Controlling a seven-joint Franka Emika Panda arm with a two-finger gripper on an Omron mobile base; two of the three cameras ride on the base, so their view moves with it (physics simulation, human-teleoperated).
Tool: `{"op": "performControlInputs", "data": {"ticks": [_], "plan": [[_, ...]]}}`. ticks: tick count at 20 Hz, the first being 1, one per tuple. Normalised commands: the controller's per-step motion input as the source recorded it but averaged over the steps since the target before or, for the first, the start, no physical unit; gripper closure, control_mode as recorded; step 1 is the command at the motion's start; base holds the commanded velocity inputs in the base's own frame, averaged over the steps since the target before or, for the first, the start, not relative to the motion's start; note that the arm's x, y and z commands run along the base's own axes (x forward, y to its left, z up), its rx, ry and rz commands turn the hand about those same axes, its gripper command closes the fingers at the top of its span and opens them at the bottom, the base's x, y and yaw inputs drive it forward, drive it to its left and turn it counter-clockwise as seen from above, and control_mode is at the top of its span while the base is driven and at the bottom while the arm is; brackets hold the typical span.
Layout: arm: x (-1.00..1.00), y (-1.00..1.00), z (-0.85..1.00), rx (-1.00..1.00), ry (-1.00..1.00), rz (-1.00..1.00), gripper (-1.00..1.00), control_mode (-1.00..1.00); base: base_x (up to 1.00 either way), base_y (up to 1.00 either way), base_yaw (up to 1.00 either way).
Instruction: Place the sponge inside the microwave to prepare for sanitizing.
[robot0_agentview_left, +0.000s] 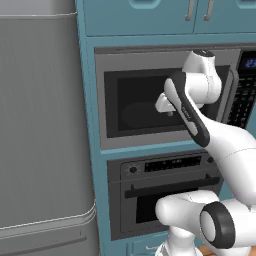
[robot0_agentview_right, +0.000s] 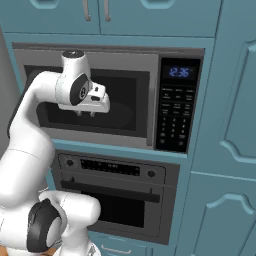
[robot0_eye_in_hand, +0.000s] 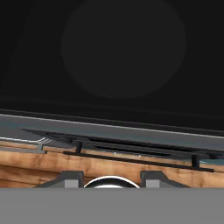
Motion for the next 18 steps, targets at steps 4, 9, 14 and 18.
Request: {"op": "performControlInputs", "data": {"ticks": [4, 9, 14, 18], "plan": [[-0.02, -0.08, 0.00, 0.00, 0.00, 0.00, -1.00, -1.00, 0.00, 0.00, 0.00], [-0.25, -0.32, 0.00, -0.01, -0.06, -0.12, -1.00, -1.00, 0.00, 0.00, 0.00], [-0.23, -0.78, 0.01, -0.04, -0.12, -0.31, -1.00, -1.00, 0.00, 0.00, 0.00], [-0.21, -0.99, 0.11, -0.01, -0.13, -0.29, -1.00, -1.00, 0.00, 0.00, 0.00]]}}
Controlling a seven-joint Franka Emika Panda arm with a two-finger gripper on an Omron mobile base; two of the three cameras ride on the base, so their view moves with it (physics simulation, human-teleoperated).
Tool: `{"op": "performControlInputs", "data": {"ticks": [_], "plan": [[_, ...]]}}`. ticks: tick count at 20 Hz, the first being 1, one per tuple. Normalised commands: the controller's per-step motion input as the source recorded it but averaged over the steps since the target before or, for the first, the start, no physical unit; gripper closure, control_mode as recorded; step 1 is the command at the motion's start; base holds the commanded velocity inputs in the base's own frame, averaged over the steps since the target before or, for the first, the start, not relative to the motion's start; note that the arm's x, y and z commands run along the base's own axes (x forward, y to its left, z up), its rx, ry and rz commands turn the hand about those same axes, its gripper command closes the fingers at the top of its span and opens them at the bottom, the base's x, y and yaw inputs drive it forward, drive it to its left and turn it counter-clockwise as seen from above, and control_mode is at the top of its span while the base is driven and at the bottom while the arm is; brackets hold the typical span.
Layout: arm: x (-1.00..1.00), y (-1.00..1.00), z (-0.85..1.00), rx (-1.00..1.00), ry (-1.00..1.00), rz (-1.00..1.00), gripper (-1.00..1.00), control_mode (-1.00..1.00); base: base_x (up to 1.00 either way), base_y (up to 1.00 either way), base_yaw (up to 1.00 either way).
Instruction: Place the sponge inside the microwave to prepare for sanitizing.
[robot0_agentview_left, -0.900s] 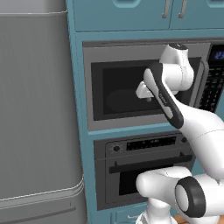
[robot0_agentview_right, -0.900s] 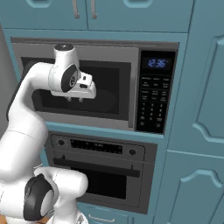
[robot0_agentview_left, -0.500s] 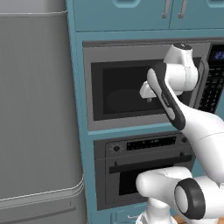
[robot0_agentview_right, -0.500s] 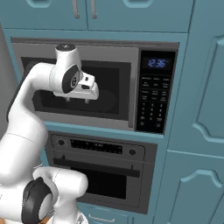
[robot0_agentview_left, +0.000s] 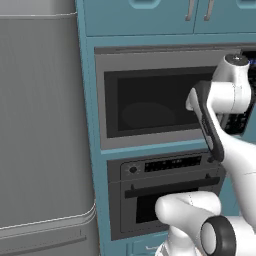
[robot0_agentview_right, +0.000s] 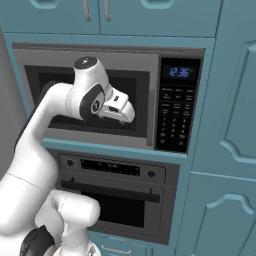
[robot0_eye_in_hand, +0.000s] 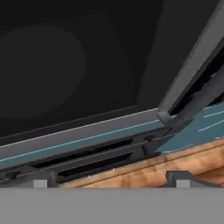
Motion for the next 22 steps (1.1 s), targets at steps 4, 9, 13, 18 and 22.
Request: {"op": "performControlInputs", "data": {"ticks": [4, 9, 13, 18, 22], "plan": [[-0.23, -0.84, 0.04, 0.00, -0.12, -0.19, -1.00, -1.00, 0.00, 0.00, 0.00], [0.00, -0.57, 0.00, 0.02, 0.00, 0.00, -1.00, -1.00, 0.00, 0.00, 0.00], [0.21, -0.61, 0.00, 0.06, 0.00, 0.03, -1.00, -1.00, 0.00, 0.00, 0.00], [0.40, -0.37, -0.02, 0.01, -0.03, 0.07, -1.00, -1.00, 0.00, 0.00, 0.00], [0.32, -0.11, -0.09, 0.00, -0.08, 0.07, -1.00, -1.00, 0.00, 0.00, 0.00]]}}
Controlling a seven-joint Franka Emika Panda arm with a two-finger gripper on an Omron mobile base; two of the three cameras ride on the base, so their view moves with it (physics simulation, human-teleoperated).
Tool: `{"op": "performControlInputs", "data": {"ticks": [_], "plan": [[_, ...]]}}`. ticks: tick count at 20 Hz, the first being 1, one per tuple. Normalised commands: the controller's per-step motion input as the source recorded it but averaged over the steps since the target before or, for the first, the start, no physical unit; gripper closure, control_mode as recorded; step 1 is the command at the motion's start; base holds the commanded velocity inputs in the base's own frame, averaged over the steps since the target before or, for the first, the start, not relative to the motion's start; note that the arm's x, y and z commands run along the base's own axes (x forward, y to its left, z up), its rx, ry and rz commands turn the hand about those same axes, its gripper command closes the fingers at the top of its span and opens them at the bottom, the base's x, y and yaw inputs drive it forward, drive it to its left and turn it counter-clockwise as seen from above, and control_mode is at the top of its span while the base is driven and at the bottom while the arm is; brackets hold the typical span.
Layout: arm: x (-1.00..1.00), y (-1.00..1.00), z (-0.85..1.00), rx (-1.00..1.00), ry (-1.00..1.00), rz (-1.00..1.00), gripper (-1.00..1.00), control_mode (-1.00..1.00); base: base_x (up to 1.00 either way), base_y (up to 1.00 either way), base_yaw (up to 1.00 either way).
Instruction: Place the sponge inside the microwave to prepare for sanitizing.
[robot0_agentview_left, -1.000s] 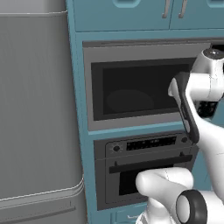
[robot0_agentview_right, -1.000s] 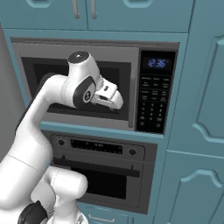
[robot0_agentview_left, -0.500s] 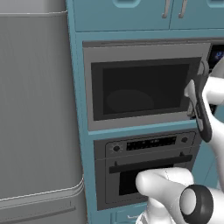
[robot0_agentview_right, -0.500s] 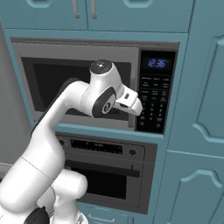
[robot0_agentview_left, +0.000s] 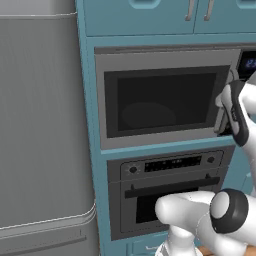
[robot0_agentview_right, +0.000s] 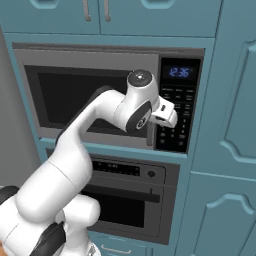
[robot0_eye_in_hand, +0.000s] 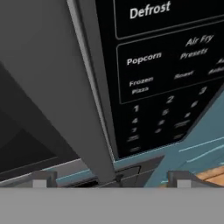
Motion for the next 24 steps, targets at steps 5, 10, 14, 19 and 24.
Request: {"op": "performControlInputs", "data": {"ticks": [5, 10, 14, 19, 24], "plan": [[0.18, 0.00, -0.05, 0.00, -0.13, 0.06, -1.00, -1.00, 0.00, 0.00, 0.00], [0.16, 0.00, 0.00, 0.00, -0.07, 0.01, -1.00, -1.00, 0.00, 0.00, 0.00], [0.27, 0.00, 0.00, 0.00, -0.05, 0.00, -1.00, -1.00, 0.00, 0.00, 0.00], [0.32, 0.00, 0.00, 0.00, -0.01, 0.00, -1.00, -1.00, 0.00, 0.00, 0.00], [0.24, 0.00, -0.04, 0.00, -0.01, 0.03, 1.00, -1.00, 0.00, 0.00, 0.00]]}}
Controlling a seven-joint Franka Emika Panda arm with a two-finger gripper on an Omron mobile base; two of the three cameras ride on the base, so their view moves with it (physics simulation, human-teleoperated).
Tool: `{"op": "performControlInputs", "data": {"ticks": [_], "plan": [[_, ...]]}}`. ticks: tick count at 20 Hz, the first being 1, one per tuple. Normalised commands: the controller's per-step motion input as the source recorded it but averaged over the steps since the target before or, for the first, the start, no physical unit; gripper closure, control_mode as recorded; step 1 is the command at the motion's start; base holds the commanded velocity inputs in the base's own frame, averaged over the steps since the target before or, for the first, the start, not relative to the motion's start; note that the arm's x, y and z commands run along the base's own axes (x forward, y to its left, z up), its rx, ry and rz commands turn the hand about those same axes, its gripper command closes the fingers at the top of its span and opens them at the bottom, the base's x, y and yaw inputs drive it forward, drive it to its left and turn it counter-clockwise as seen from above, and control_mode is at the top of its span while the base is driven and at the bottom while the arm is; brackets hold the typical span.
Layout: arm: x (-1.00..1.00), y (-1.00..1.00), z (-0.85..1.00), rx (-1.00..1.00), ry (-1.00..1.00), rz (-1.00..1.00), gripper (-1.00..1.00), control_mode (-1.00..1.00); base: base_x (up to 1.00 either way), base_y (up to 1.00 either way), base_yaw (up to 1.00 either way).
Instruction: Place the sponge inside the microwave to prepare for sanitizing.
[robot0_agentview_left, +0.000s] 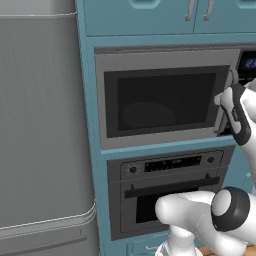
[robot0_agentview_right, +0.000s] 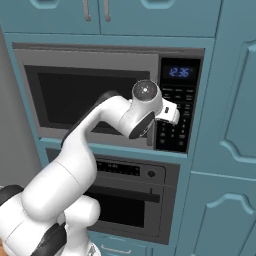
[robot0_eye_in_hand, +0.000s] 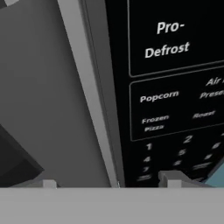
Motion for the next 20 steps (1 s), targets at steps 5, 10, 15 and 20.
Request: {"op": "performControlInputs", "data": {"ticks": [5, 10, 15, 20], "plan": [[0.00, 0.00, 0.00, 0.00, 0.00, 0.00, 1.00, -1.00, 0.00, 0.00, 0.00], [0.00, 0.00, 0.00, 0.00, 0.00, 0.00, 1.00, -1.00, 0.00, 0.00, 0.00], [-0.34, 0.07, 0.00, 0.00, -0.04, -0.03, 1.00, -1.00, 0.00, 0.00, 0.00], [-0.61, 0.12, 0.00, 0.00, -0.09, -0.07, 1.00, -1.00, 0.00, 0.00, 0.00]]}}
